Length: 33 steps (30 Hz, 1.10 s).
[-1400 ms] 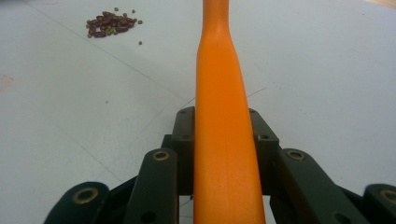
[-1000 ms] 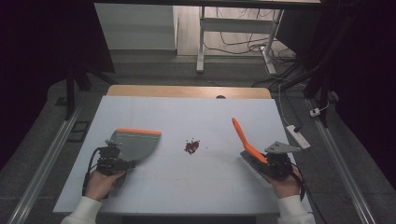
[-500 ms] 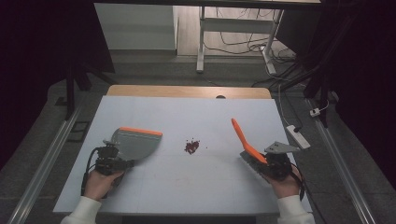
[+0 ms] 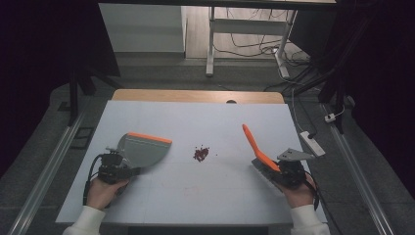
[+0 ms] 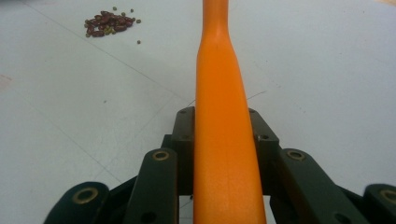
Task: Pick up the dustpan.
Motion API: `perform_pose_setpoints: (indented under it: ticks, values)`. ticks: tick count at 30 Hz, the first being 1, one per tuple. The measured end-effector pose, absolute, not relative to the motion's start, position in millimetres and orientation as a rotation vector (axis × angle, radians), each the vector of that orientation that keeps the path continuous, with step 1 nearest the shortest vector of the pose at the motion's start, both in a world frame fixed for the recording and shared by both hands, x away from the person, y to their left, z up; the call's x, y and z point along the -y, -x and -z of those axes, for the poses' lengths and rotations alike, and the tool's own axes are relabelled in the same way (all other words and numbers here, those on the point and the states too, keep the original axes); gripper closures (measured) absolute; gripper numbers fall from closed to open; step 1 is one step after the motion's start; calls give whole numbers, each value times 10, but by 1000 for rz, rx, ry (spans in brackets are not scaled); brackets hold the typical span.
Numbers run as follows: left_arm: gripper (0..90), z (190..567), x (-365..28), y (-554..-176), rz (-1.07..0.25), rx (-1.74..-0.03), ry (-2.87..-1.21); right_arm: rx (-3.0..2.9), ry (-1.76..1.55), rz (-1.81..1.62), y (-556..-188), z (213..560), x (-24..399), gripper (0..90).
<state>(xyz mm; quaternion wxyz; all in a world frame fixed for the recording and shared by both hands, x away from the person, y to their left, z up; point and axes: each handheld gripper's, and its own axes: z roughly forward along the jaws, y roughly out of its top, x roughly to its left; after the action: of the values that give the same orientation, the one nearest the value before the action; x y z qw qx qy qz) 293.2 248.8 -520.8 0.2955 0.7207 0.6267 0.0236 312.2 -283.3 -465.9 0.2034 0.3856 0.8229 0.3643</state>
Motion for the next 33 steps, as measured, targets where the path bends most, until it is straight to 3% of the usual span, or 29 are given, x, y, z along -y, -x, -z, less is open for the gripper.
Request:
perform_pose_setpoints:
  ticks: [10, 23, 33]
  values:
    - [609, 5153, -2520, -2985, -51, -1543, -1921, -2283, -1083, -1021, -3126, 4645, 2840, 701]
    - [610, 5044, -2423, -3346, -64, -1338, -2002, -2247, -1094, -1025, -3160, 4564, 2809, 702]
    - [610, 5009, -2462, -3295, -63, -1256, -2029, -2252, -1096, -1056, -3270, 4550, 2779, 702]
